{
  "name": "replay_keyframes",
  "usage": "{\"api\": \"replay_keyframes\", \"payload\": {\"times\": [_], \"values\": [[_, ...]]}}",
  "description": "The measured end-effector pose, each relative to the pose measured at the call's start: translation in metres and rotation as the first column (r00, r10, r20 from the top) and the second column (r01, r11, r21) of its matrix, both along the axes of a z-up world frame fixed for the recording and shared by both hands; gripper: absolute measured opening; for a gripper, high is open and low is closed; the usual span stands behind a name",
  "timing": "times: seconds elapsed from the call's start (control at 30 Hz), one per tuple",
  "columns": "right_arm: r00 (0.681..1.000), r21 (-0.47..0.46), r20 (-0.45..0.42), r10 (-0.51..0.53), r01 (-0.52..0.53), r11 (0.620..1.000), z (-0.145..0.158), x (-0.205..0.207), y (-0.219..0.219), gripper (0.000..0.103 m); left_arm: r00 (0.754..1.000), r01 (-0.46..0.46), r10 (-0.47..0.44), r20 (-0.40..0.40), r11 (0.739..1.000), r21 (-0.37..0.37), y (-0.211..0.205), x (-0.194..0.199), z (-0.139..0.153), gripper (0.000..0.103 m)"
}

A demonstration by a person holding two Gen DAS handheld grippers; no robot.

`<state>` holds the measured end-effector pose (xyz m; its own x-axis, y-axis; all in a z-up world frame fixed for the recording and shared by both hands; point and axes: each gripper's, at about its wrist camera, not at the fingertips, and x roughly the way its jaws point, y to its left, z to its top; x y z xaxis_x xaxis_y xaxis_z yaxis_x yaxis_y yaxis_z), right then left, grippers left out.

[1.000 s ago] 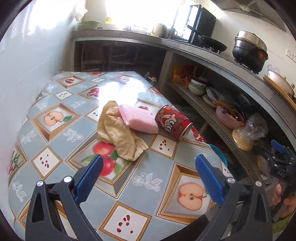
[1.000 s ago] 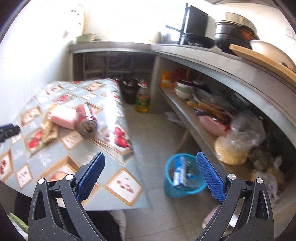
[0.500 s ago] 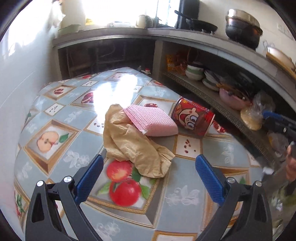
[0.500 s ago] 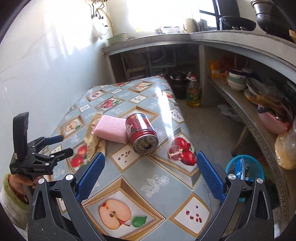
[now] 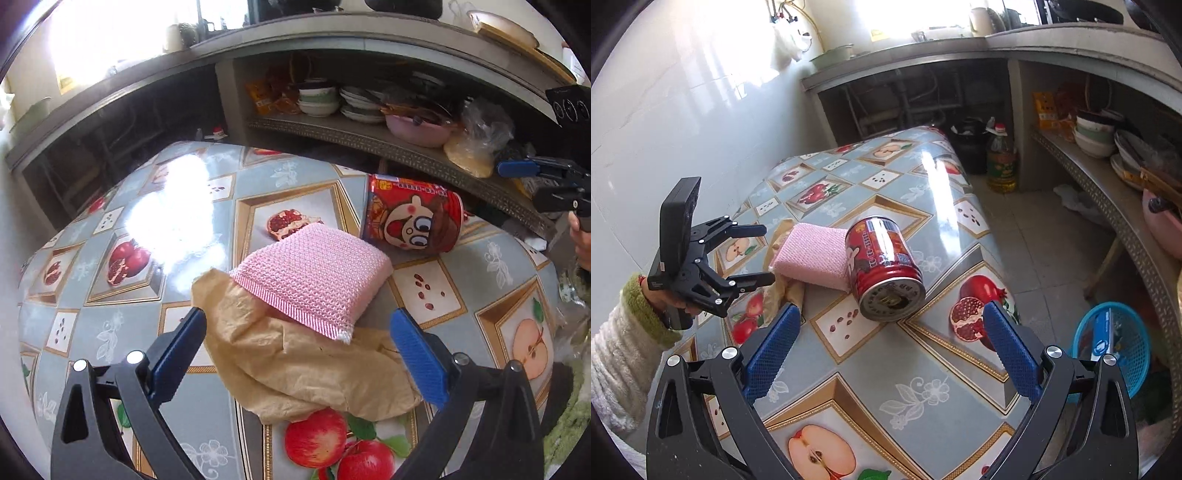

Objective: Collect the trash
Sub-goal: 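Grasp the brown paper with the left tool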

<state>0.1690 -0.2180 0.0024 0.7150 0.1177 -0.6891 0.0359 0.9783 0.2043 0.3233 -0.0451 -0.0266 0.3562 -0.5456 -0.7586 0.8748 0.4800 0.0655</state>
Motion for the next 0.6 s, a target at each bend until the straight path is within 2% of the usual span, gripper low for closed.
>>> {"api": "replay_keyframes", "payload": {"times": [0.13,0.33,0.47,0.6], "values": [[1.0,0.047,-0.014,-0.012,0.012,0.999,-0.003,0.002,-0.01,0.095,0.996,0.086,-0.084,-0.024,0.993,0.082,-0.01,0.004,-0.017,0.097],[0.999,0.081,-0.03,-0.019,0.022,0.997,-0.008,0.003,-0.017,0.095,0.991,0.131,-0.125,-0.048,0.981,0.144,-0.02,0.004,-0.035,0.097],[0.999,0.092,-0.035,-0.025,0.028,0.995,-0.01,0.002,-0.019,0.095,0.99,0.134,-0.125,-0.071,0.98,0.146,-0.022,0.005,-0.037,0.097],[0.999,0.099,-0.036,-0.027,0.031,0.995,-0.01,0.002,-0.021,0.095,0.986,0.141,-0.126,-0.105,0.979,0.146,-0.022,0.005,-0.037,0.088]]}}
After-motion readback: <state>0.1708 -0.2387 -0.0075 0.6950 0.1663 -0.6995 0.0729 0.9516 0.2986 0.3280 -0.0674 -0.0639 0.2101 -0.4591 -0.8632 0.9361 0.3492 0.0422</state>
